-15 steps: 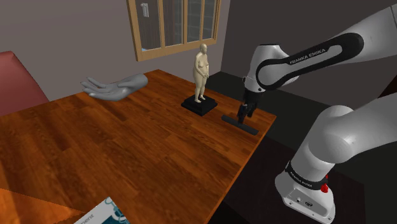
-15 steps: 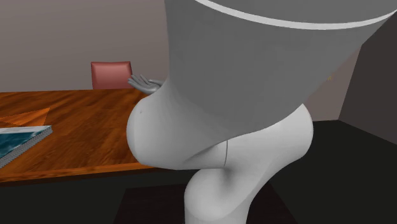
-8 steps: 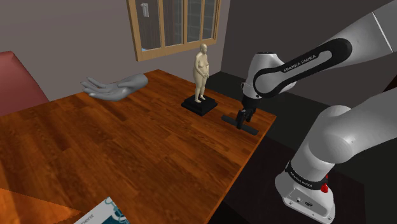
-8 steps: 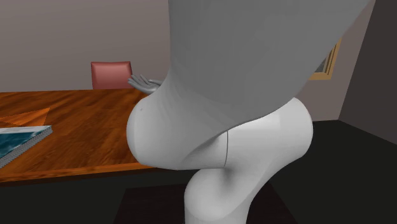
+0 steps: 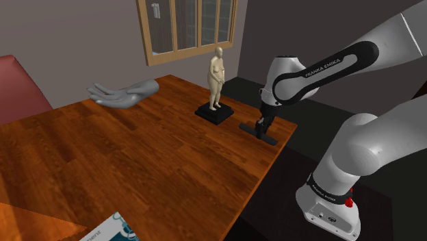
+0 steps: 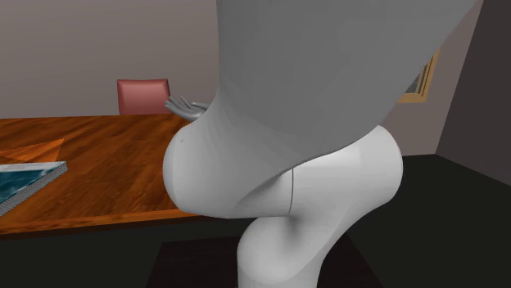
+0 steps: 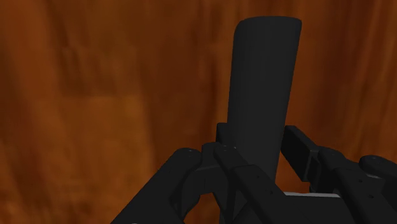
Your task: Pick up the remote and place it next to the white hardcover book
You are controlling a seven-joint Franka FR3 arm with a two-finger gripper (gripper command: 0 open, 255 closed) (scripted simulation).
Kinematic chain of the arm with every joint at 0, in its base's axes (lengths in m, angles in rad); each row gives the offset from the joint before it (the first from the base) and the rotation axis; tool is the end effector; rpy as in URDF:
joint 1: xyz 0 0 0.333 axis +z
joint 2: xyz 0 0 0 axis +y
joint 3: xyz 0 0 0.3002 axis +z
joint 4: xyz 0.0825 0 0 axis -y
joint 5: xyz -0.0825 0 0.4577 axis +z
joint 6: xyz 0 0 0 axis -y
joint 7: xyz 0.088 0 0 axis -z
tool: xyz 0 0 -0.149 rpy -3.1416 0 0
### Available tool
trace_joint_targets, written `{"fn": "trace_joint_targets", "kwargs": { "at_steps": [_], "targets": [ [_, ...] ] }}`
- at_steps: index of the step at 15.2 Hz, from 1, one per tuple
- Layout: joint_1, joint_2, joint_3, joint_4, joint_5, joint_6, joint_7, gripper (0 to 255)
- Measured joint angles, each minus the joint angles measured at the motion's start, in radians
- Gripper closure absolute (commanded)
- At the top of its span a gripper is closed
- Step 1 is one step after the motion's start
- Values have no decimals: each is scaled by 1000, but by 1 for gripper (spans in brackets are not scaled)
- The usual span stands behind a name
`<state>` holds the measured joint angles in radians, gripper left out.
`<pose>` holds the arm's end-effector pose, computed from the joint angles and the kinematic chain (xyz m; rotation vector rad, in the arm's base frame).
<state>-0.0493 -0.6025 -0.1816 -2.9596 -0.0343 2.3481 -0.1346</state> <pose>0.3603 -0.0614 0.2093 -3.0612 0.0608 0.0034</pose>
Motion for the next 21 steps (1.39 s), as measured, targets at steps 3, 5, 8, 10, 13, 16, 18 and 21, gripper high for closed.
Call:
{"fn": "trace_joint_targets", "kwargs": {
  "at_steps": [3, 5, 8, 10, 13, 16, 18, 21],
  "targets": [
    [1, -2, 1, -1, 1, -1, 0, 255],
    [2, -2, 2, -1, 2, -1, 1, 255],
    [1, -5, 2, 2, 2, -9, 0, 255],
    [-1, -27, 5, 11, 1, -41, 4, 255],
    [-3, -65, 11, 35, 1, -104, 9, 255],
    [-5, -94, 15, 58, 1, -156, 12, 255],
    [-8, -115, 17, 74, 0, -193, 12, 255],
    [-5, -141, 25, 104, 4, -249, 20, 255]
  ]
}}
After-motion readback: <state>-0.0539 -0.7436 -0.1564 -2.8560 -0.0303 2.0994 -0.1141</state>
